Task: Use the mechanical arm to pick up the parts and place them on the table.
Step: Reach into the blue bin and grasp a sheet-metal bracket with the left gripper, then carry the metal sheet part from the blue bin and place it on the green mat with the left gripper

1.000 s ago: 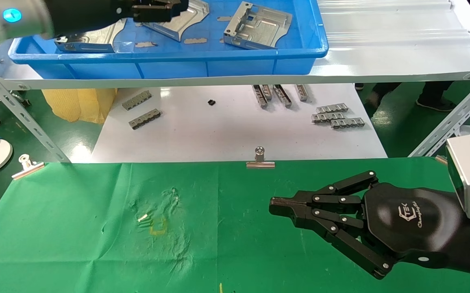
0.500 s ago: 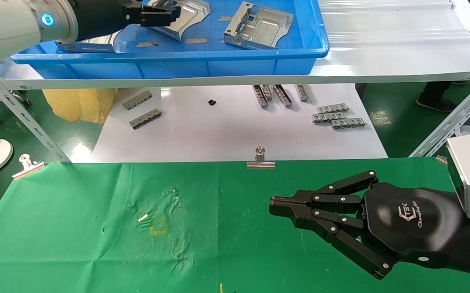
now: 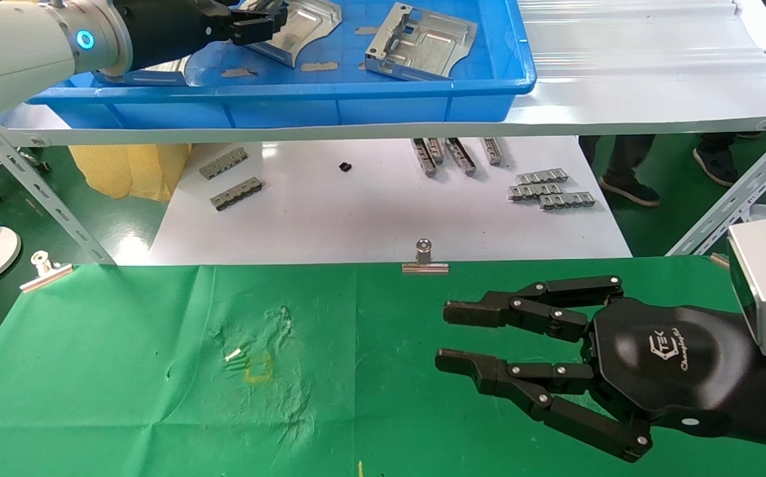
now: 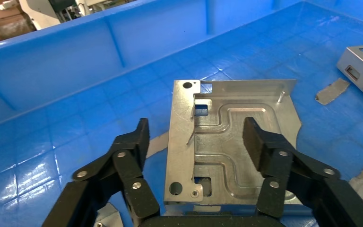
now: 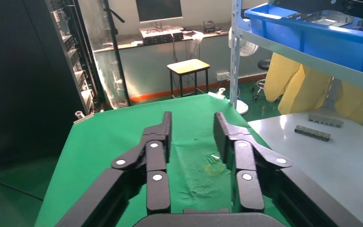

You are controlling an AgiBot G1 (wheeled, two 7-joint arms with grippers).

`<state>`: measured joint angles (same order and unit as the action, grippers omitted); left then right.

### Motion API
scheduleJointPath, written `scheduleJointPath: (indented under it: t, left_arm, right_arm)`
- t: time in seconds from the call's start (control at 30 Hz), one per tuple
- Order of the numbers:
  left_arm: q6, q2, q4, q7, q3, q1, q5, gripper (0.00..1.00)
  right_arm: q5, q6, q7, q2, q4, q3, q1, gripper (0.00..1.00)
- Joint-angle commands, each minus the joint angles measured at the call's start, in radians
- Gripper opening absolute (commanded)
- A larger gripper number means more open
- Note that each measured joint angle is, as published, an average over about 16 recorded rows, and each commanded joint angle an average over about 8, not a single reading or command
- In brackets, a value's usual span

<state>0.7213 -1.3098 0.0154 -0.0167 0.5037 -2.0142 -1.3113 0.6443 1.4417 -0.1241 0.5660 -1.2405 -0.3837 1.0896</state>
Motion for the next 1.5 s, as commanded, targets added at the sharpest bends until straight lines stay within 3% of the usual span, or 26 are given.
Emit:
scheduleJointPath:
  t: [0.03,0.67,0.93,1.17,1.5]
  left_arm:
    - [-0.006,-0.002,0.000,-0.005,-0.002,0.001,0.002,0.00]
    - [-0.044,-0.009,-0.008,-0.004,-0.011,0.011,0.016,0.00]
    - [0.009,0.006,0.017,-0.018,-0.025,-0.006,0.036,0.00]
    - [0.198,0.057,0.054,-0.059,-0.042,-0.026,0.065,0.00]
    - [0.647,0.185,0.099,-0.148,-0.056,-0.003,0.101,0.00]
  right_arm:
    - [0.000,0.000,0.000,0.000,0.000,0.000,0.000,1.00]
    - [0.000,0.000,0.000,0.000,0.000,0.000,0.000,1.00]
    - [0.000,0.000,0.000,0.000,0.000,0.000,0.000,1.00]
    - [0.000,0.000,0.000,0.000,0.000,0.000,0.000,1.00]
    - [0.000,0.000,0.000,0.000,0.000,0.000,0.000,1.00]
